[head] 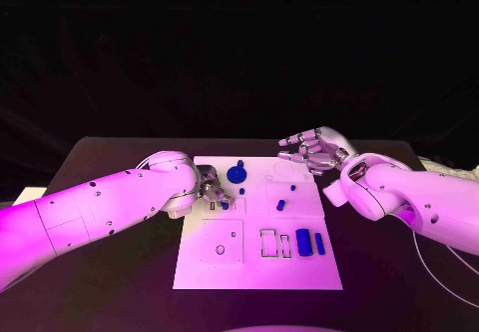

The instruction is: Assemble the parts on the task board

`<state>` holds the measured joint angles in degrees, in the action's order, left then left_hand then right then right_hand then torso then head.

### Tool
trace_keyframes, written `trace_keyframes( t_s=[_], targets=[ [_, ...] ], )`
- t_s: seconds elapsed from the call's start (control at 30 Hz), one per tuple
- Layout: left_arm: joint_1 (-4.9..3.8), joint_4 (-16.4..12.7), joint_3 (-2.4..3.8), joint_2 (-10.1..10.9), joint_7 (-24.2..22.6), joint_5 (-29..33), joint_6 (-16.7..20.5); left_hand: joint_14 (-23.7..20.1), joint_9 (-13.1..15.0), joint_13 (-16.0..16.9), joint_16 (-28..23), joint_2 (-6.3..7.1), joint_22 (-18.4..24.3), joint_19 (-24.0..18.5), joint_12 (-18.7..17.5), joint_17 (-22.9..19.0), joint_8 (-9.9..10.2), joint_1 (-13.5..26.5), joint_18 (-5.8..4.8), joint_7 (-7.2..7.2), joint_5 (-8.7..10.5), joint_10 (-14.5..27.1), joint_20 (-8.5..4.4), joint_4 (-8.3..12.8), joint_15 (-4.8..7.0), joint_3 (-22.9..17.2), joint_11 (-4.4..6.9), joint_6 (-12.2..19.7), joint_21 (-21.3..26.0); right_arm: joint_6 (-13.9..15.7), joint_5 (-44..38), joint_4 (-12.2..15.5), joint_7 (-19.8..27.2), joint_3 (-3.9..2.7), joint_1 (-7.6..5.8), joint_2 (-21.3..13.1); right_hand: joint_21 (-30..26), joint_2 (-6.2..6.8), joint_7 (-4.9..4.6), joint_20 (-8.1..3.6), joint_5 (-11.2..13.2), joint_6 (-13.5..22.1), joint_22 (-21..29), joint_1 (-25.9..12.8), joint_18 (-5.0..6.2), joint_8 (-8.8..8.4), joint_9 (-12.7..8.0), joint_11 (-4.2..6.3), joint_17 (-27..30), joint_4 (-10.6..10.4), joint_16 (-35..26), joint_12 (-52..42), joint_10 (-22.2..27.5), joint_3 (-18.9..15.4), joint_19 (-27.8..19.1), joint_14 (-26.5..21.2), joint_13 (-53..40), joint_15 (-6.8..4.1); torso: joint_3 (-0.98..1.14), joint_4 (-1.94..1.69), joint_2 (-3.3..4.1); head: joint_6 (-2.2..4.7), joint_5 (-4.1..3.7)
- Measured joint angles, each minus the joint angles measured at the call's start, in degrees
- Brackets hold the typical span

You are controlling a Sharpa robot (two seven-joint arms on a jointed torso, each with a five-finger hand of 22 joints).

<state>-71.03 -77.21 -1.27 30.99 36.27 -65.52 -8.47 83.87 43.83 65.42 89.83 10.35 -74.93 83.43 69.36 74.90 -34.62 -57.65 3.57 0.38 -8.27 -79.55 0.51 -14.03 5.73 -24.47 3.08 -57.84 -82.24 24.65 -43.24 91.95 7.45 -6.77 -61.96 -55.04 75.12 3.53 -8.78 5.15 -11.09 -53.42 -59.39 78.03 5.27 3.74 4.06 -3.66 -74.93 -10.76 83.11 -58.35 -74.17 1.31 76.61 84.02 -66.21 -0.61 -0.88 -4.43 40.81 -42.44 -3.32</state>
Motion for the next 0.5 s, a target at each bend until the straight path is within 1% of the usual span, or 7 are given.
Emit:
trace_keyframes(
  t_s=[0.03, 0.13, 0.27, 0.3, 0.37, 0.5],
  targets=[
    [0.01, 0.0, 0.0, 0.0, 0.0, -0.01, 0.0, 0.0, 0.08, -0.02, 0.0, -0.26, 0.0, 0.0, 0.0, 0.0, 0.0, 0.26, 0.0, 0.0, 0.0, 0.0, 0.0, -0.28, 0.0, 1.07, 0.0, 0.0, 0.0, -0.01, 0.03, -0.02, 0.01, 0.0, 0.0, 0.0, 0.0, -0.01, 0.0, 0.0, 0.0, 0.0, 0.1, -0.01, -0.01, 0.0, 0.0, 0.0, 0.0, -0.14, 0.0, 0.0, 0.0, -0.15, 0.0, 0.0, 0.07, 0.0, -0.01, -0.01, -0.01, -0.01, -0.01],
    [0.02, 0.0, 0.0, 0.02, -0.01, -0.02, 0.02, 0.0, 0.27, -0.12, 0.0, -0.31, 0.0, 0.21, 0.0, 0.04, 0.0, 0.31, 0.0, 0.0, 0.0, -0.05, -0.21, -1.0, 0.0, 3.84, 0.05, 0.0, 0.0, -0.03, 0.1, -0.06, 0.04, 0.0, 0.0, 0.02, 0.0, -0.13, 0.0, 0.0, 0.0, 0.0, 0.31, -0.13, 0.0, 0.0, 0.0, 0.0, 0.0, -0.14, -0.23, 0.28, 0.0, -0.15, 0.0, 0.0, 0.19, 0.0, -0.01, -0.01, -0.02, -0.04, -0.02],
    [0.04, -0.06, 0.0, 0.13, -0.04, -0.03, 0.05, 0.0, 0.42, -0.2, 0.0, -0.53, 0.0, 0.2, 0.0, 0.05, 0.0, 0.53, 0.0, -0.21, 0.0, -0.2, -0.21, -1.74, 0.0, 6.47, 0.2, -0.19, 0.0, -0.06, 0.19, -0.13, 0.06, 0.0, 0.0, 0.05, -0.23, -0.13, 0.0, 0.0, 0.0, 0.0, 0.42, -0.13, -0.01, 0.0, 0.0, 0.0, 0.0, -0.36, -0.23, 0.28, 0.0, -0.37, 0.0, 0.0, 0.27, 0.0, -0.01, -0.02, -0.03, -0.04, -0.03],
    [0.04, -0.12, 0.0, 0.19, -0.05, -0.03, 0.06, 0.0, 0.41, -0.24, 0.0, -0.67, 0.0, 0.2, 0.0, 0.05, 0.0, 0.67, 0.0, -0.21, 0.0, -0.2, -0.2, -1.85, 0.0, 7.03, 0.2, -0.19, 0.0, -0.07, 0.21, -0.16, 0.07, 0.0, 0.0, 0.05, -0.22, -0.43, 0.0, 0.12, 0.0, 0.0, 0.53, -0.45, 0.0, 0.0, 0.0, 0.0, 0.01, -0.31, -0.23, 0.28, 0.0, -0.63, -0.12, 0.0, 0.32, 0.0, -0.01, -0.02, -0.03, -0.04, -0.03],
    [0.06, -0.31, 0.02, 0.38, -0.07, -0.03, 0.08, 0.12, 0.51, -0.36, 0.0, -1.1, 0.0, 0.2, 0.0, 0.05, 0.0, 0.57, 0.0, -0.22, 0.0, -0.2, -0.2, -2.15, 0.12, 7.99, 0.2, -0.19, 0.0, -0.1, 0.27, -0.26, 0.09, 0.0, 0.0, 0.08, -0.44, -0.18, 0.0, 0.2, 0.0, 0.0, 0.67, -0.99, 0.0, 0.0, 0.0, 0.0, 0.01, -0.57, -0.46, 0.28, 0.0, -1.02, -0.2, 0.0, 0.46, 0.0, -0.03, -0.01, -0.03, -0.04, -0.05],
    [0.13, -0.88, 0.06, 0.95, -0.09, -0.02, 0.12, 0.2, 0.54, -0.44, 0.0, -1.27, 0.01, 0.2, 0.0, 0.04, 0.01, 0.63, 0.0, -0.22, 0.0, -0.2, -0.2, -2.35, 0.2, 9.27, 0.2, -0.18, 0.0, -0.15, 0.35, -0.46, 0.12, 0.0, 0.0, 0.16, -0.44, -0.13, 0.0, 0.2, 0.0, 0.0, 0.87, -1.05, 0.0, 0.0, 0.0, -0.2, 0.01, -0.62, -0.46, 0.51, 0.2, -1.07, -0.2, 0.0, 0.55, 0.0, -0.04, -0.02, -0.03, -0.04, -0.07]
  ],
)
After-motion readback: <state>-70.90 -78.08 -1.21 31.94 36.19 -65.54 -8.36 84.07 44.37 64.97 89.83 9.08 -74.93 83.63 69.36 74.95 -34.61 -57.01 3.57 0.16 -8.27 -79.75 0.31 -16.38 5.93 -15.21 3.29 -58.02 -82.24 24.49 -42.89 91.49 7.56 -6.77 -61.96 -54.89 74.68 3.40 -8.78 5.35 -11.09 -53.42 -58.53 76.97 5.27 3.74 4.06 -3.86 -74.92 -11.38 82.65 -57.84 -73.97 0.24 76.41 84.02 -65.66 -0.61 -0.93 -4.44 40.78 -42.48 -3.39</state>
